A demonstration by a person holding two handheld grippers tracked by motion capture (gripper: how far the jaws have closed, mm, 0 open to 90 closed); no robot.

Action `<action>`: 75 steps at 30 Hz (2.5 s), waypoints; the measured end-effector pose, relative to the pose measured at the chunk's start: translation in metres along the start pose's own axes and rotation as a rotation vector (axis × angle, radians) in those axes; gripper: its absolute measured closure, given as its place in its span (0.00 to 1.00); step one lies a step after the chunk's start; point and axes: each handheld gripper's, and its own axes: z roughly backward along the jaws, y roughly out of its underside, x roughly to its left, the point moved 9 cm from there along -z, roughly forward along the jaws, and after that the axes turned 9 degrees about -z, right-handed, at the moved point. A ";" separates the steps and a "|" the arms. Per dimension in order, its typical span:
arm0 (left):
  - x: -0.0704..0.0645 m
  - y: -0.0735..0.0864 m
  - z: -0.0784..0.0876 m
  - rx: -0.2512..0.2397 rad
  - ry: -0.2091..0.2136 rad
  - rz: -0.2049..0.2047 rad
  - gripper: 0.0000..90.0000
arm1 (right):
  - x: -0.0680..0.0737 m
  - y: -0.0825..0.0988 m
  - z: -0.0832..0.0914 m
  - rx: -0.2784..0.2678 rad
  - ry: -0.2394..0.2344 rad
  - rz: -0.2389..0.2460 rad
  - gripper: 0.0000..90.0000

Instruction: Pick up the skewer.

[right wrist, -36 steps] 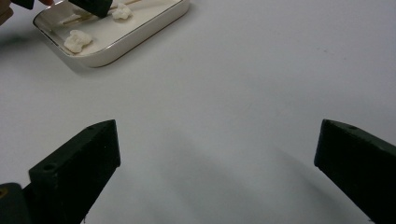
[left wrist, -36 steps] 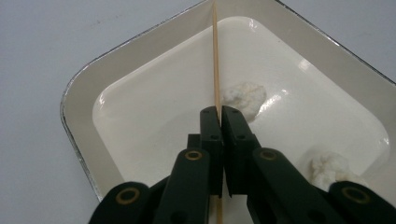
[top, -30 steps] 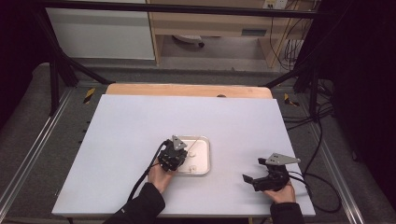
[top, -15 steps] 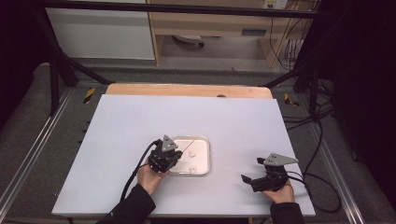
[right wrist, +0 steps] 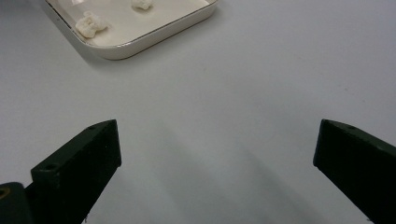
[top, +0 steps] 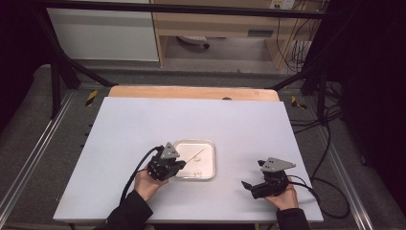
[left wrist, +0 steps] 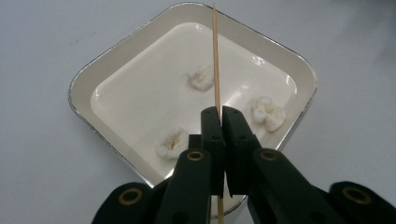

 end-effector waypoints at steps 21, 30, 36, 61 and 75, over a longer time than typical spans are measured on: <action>-0.026 -0.016 -0.002 0.044 0.092 -0.121 0.97 | 0.026 -0.013 -0.008 0.088 0.097 0.287 0.05; -0.045 -0.030 -0.013 0.074 0.132 -0.196 0.97 | 0.034 -0.017 -0.006 0.094 0.130 0.404 0.09; -0.058 -0.040 -0.022 0.091 0.158 -0.231 0.97 | 0.039 -0.016 -0.007 0.101 0.139 0.477 0.16; -0.090 -0.062 -0.052 0.145 0.226 -0.306 0.97 | 0.051 -0.009 -0.014 0.109 0.107 0.737 0.59; -0.100 -0.067 -0.058 0.169 0.246 -0.341 0.97 | 0.055 -0.004 -0.019 0.154 0.080 0.893 0.86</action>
